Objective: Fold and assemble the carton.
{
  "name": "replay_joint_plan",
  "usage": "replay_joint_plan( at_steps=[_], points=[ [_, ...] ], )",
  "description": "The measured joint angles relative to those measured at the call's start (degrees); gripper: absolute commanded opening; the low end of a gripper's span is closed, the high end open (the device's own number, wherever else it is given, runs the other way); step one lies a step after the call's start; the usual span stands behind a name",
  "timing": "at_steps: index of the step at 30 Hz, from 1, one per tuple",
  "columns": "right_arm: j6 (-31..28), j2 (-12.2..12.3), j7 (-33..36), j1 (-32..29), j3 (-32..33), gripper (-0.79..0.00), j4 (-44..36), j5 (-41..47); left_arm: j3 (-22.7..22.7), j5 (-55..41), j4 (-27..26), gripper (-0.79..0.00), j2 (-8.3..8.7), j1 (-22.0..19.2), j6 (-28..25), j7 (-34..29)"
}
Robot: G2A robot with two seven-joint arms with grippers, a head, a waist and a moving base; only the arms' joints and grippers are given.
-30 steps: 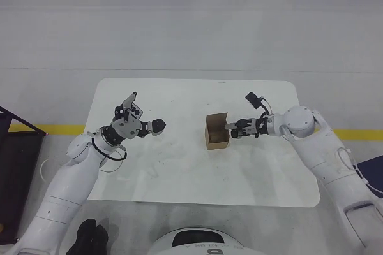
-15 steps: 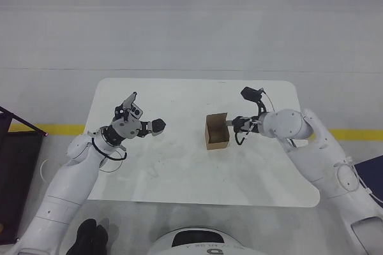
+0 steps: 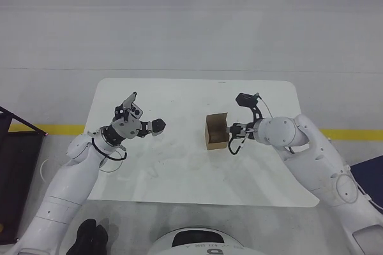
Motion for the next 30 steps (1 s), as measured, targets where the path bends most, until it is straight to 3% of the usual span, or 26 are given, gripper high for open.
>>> replay_joint_plan(
  at_steps=[14, 22, 30],
  points=[
    [1.09, -1.26, 1.10, 2.81, -3.45, -0.622, 1.34, -2.91, 0.00, 0.00, 0.00, 0.000, 0.00, 0.00, 0.00, 0.00],
    [7.13, -2.08, 2.29, 4.74, -8.68, -0.631, -0.98, -15.00, 0.00, 0.00, 0.00, 0.000, 0.00, 0.00, 0.00, 0.00],
    [9.71, -3.23, 4.55, 6.18, -12.10, -0.585, -1.82, -20.67, 0.00, 0.00, 0.00, 0.000, 0.00, 0.00, 0.00, 0.00]
  ],
)
